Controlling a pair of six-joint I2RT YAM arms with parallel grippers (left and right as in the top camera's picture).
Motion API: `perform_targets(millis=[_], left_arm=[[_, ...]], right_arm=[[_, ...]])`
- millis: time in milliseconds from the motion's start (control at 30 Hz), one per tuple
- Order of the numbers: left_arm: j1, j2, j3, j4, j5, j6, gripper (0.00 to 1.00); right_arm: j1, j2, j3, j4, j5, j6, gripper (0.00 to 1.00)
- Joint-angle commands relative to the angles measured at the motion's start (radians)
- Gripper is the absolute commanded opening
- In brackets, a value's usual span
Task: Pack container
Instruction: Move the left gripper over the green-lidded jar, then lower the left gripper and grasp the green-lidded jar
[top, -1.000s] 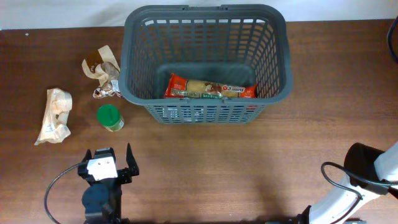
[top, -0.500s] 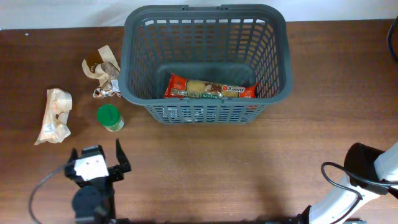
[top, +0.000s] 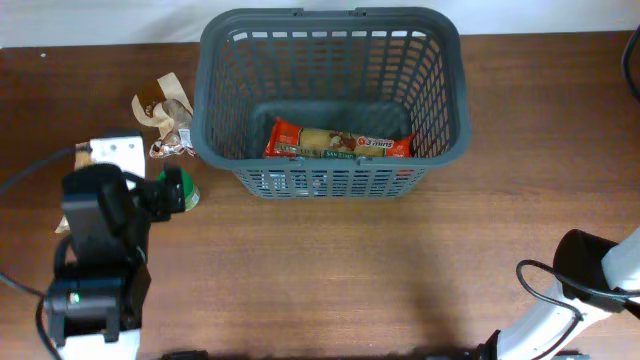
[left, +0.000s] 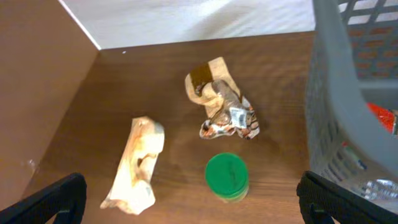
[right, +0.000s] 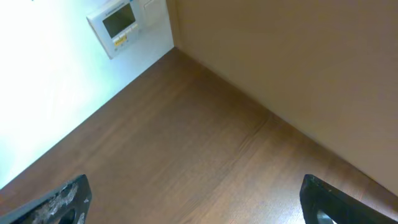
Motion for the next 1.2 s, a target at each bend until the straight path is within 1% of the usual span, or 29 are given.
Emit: perform_targets(millis=[0, 100, 200, 300, 367, 467, 533, 767, 967, 1167], left_arm=[[-0.003, 0.036, 0.041, -0.013, 0.104, 0.019, 0.99], [-0.003, 0.050, 0.041, -0.028, 0.119, 0.005, 0.99], [0.007, 0.079, 0.041, -0.044, 0.118, -0.084, 0.99], [0.058, 0.130, 0.041, -0.085, 0.120, -0.214, 0.99], [0.097, 0.175, 0.041, -0.105, 0.142, -0.264, 0.99], [0.141, 0.260, 0.041, -0.128, 0.201, -0.309, 0.99], [0.157, 0.319, 0.041, -0.128, 0.229, -0.309, 0.99], [0.161, 0.521, 0.060, -0.086, 0.252, -0.309, 0.99], [0.161, 0.660, 0.153, -0.088, 0.259, -0.309, 0.99], [0.162, 0.750, 0.267, -0.146, 0.258, -0.309, 0.99]], right_arm=[[-0.003, 0.002, 0.000, -0.006, 0.016, 0.006, 0.99], [-0.003, 0.002, 0.000, -0.006, 0.016, 0.006, 0.99], [-0.003, 0.002, 0.000, -0.006, 0.016, 0.006, 0.99], [-0.003, 0.002, 0.000, -0.006, 0.016, 0.006, 0.99], [-0.003, 0.002, 0.000, -0.006, 0.016, 0.006, 0.99], [-0.003, 0.002, 0.000, -0.006, 0.016, 0.006, 0.99], [-0.003, 0.002, 0.000, -0.006, 0.016, 0.006, 0.99], [-0.003, 0.002, 0.000, -0.006, 0.016, 0.006, 0.99], [-0.003, 0.002, 0.000, -0.006, 0.016, 0.006, 0.99], [-0.003, 0.002, 0.000, -0.006, 0.016, 0.006, 0.99]])
